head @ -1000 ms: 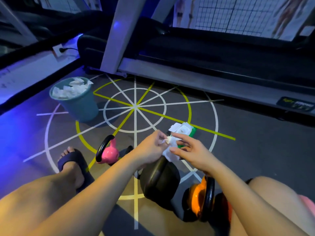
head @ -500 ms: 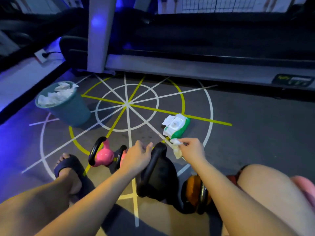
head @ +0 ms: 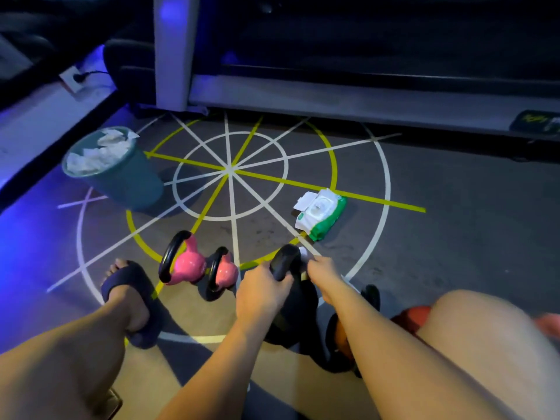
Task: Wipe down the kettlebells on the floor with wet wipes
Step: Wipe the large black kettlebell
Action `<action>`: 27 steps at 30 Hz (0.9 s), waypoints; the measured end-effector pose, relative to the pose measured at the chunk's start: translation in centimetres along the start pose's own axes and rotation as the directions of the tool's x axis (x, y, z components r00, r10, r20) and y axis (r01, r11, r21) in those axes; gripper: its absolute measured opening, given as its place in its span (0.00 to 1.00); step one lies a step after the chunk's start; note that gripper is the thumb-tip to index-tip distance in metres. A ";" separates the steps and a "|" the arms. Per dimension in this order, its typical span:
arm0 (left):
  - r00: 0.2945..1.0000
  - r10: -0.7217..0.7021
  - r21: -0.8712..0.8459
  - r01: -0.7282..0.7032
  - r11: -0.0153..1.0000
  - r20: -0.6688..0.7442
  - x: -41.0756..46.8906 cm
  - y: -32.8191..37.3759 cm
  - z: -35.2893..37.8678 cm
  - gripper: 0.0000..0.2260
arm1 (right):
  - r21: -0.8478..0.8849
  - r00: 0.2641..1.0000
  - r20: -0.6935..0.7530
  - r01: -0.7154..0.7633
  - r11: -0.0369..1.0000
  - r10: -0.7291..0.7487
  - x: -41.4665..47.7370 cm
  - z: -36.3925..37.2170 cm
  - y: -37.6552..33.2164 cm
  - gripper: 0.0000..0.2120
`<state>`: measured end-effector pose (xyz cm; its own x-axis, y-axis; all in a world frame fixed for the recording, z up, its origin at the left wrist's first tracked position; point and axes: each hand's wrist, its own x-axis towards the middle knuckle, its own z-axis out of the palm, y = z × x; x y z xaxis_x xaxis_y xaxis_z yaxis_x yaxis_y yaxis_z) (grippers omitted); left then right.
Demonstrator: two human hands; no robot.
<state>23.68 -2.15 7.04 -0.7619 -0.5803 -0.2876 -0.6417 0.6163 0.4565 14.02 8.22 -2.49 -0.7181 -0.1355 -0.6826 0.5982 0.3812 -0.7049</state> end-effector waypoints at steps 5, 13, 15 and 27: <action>1.000 0.025 -0.048 -0.026 0.999 -0.016 -0.2 -0.3 0.0 0.11 | 0.187 0.998 0.062 -0.045 0.981 0.034 1.2 0.9 -0.2 0.13; 0.998 0.053 -0.076 -0.054 0.996 -0.021 0.4 -0.9 0.7 0.13 | 0.072 0.968 0.093 0.226 0.971 -0.232 1.1 -0.5 -2.3 0.12; 0.999 0.048 -0.064 -0.050 0.997 -0.026 0.4 -1.1 0.9 0.14 | 0.076 0.983 0.076 0.163 0.984 -0.169 1.3 -0.2 -1.8 0.09; 0.995 0.043 -0.080 -0.036 0.996 0.085 1.1 -1.3 0.5 0.18 | 0.113 0.968 0.167 0.172 0.979 -0.189 0.6 0.0 -4.2 0.13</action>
<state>23.64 -3.34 5.68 -0.7935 -0.5059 -0.3382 -0.6046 0.5922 0.5326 11.08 6.58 0.02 -0.7486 -0.3558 -0.5595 0.5025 0.2460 -0.8288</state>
